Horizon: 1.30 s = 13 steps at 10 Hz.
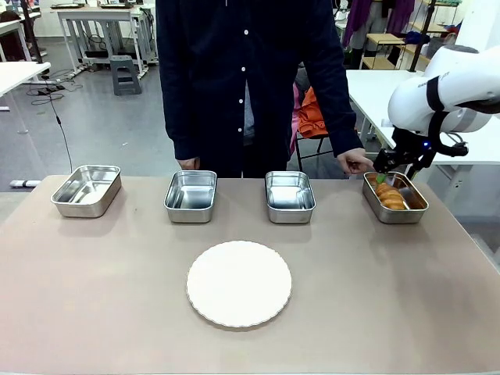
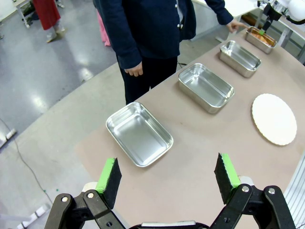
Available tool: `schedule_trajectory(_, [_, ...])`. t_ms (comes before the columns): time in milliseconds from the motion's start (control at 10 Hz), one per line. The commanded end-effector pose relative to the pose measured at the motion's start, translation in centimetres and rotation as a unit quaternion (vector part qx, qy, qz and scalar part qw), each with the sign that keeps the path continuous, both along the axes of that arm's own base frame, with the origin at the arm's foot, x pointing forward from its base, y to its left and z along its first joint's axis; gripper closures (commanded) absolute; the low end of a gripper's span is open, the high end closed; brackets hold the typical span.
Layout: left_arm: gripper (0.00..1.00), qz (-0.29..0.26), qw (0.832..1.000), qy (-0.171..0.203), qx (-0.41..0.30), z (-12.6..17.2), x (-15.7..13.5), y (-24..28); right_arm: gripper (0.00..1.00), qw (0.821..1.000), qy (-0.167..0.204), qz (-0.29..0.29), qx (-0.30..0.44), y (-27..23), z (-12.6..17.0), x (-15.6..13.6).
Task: Place the bread in the container.
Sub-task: Place the Butter Roll into the Airtight Container indicated by the human.
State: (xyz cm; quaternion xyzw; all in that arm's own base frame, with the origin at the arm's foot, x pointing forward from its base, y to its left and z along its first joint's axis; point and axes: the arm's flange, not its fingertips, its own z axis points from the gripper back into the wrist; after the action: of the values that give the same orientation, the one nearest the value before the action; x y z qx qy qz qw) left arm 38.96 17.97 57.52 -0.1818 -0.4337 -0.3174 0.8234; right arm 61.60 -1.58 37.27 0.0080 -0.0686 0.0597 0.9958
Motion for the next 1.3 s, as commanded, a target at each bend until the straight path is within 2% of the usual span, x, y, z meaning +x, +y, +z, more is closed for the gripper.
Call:
schedule_trajectory(0, [0.00, -0.001, 1.000, -0.001, 0.000, 0.0, -0.1, -0.1, 0.07, 0.999, -0.032, -0.005, -0.008, -0.3, 0.4, 0.4])
schedule_trajectory(700, [0.00, -0.001, 1.000, -0.001, 0.000, 0.0, -0.1, -0.1, 0.07, 1.000, -0.024, -0.001, -0.002, -0.1, 0.5, 0.5])
schedule_trajectory(900, [0.00, -0.001, 1.000, -0.001, 0.000, 0.0, -0.1, -0.1, 0.07, 0.998, -0.056, -0.029, 0.019, 1.9, 5.2, -3.2])
schedule_trajectory(1100, [0.00, -0.001, 1.000, -0.001, 0.000, 0.0, -0.1, -0.1, 0.07, 0.996, -0.068, -0.061, 0.011, 4.6, 9.6, -7.5])
schedule_trajectory(1200, [0.00, -0.001, 1.000, -0.001, 0.000, 0.0, -0.1, -0.1, 0.07, 0.996, -0.062, -0.064, 0.017, 6.2, 11.0, -9.6])
